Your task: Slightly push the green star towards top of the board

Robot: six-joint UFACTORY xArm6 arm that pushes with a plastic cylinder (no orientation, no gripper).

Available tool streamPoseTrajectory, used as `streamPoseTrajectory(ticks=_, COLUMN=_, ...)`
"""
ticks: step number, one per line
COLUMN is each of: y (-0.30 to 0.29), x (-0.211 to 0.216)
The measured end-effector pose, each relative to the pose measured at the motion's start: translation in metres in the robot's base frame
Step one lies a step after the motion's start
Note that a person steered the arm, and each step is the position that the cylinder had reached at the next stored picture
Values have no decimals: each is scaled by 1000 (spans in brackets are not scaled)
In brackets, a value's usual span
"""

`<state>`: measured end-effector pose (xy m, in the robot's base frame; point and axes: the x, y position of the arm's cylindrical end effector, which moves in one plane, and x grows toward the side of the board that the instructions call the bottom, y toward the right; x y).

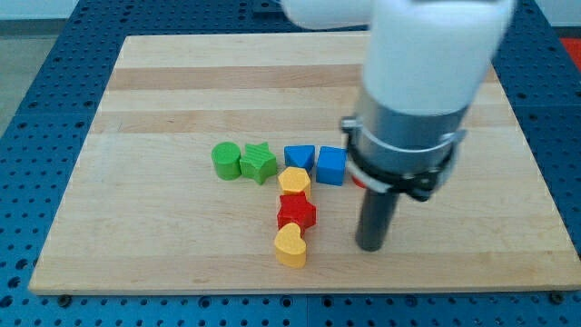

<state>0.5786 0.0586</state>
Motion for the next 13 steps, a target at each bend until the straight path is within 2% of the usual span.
streamPoseTrajectory(ticks=1, y=-10, x=33)
streamPoseTrajectory(ticks=3, y=-34, x=40)
streamPoseTrajectory(ticks=6, y=-36, x=40)
streamPoseTrajectory(ticks=7, y=-87, x=40)
streamPoseTrajectory(ticks=8, y=-87, x=40)
streamPoseTrajectory(ticks=10, y=-136, x=40)
streamPoseTrajectory(ticks=13, y=-142, x=20)
